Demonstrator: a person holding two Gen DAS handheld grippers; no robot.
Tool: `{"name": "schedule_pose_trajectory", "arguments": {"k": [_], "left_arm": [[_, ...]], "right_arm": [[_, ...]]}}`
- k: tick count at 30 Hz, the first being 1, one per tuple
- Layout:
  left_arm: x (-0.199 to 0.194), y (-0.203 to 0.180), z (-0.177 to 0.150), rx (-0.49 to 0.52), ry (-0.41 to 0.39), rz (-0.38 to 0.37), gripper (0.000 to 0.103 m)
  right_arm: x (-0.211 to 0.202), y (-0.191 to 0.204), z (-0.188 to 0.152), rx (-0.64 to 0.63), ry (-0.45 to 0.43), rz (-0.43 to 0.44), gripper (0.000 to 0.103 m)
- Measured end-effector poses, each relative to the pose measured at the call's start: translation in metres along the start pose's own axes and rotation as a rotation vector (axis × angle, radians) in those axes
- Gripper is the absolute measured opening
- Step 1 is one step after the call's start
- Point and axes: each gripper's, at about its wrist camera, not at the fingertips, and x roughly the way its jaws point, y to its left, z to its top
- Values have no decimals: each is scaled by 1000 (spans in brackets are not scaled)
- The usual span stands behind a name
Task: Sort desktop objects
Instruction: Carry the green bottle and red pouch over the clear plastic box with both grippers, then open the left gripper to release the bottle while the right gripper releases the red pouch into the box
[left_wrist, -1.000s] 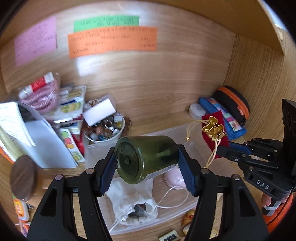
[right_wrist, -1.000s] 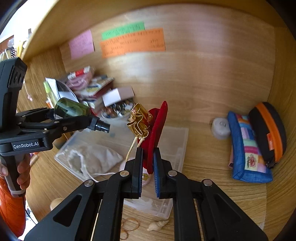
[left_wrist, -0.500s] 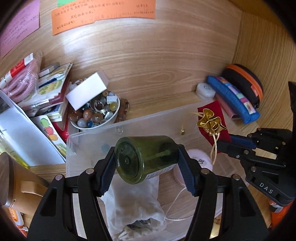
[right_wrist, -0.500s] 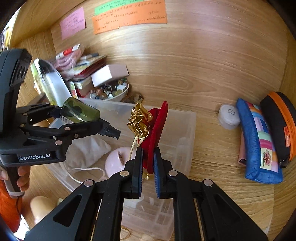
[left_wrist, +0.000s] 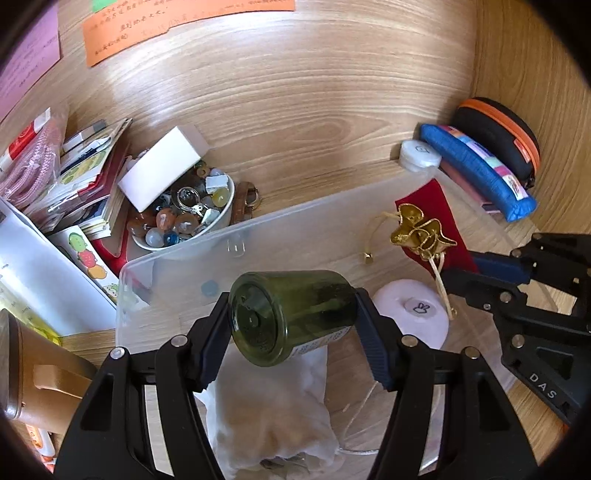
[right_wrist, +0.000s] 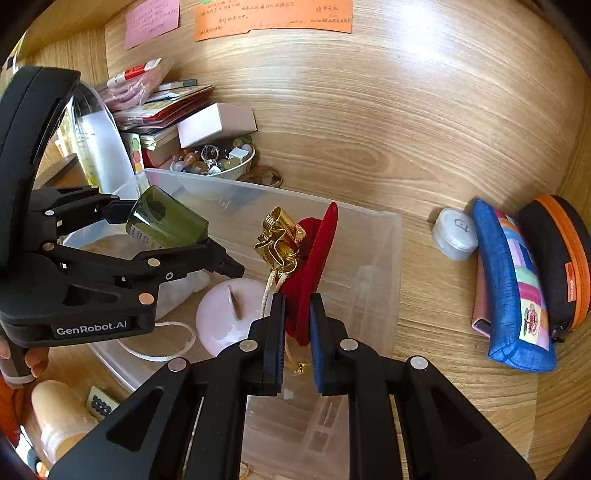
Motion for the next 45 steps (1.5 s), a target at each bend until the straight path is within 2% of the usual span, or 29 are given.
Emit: {"name": "schedule_pose_trajectory", "arguments": {"k": [11,14,17,19,21,26,28,31,38,40,45], "left_arm": [[4,-7,-2,42,3,32,64],[4,-8,-1,39,4,28,67],[3,-9,0,40,-2,25,75],[1,-10,0,43,-11,31,81],[0,-10,0,46,-15,38,83],[-3,-8,0,36,-13,27,87],[-5,-7,0,34,-19,26,91],[-8,-5,1,33,-26,25,92],[-24,-6,6,30,-53,64,92],[-31,-8,7,33,-67,78,94],[-48,-13,7,45,-90,116,94]], "right_arm": [[0,3,-1,-33,-4,-9,14],[0,3,-1,-33,-5,6,16],[0,3,-1,-31,-6,11,18],[-1,4,-1,-33,-8,9,27],[-2,4,0,-31,-10,25,32],[-4,5,-1,-36,-18,22,33],[-6,3,0,-30,-24,24,37],[-12,0,0,-15,-43,40,48],[-24,-5,2,5,-83,52,58],[-27,-10,3,24,-91,57,65],[-34,-20,5,67,-108,108,69]]}}
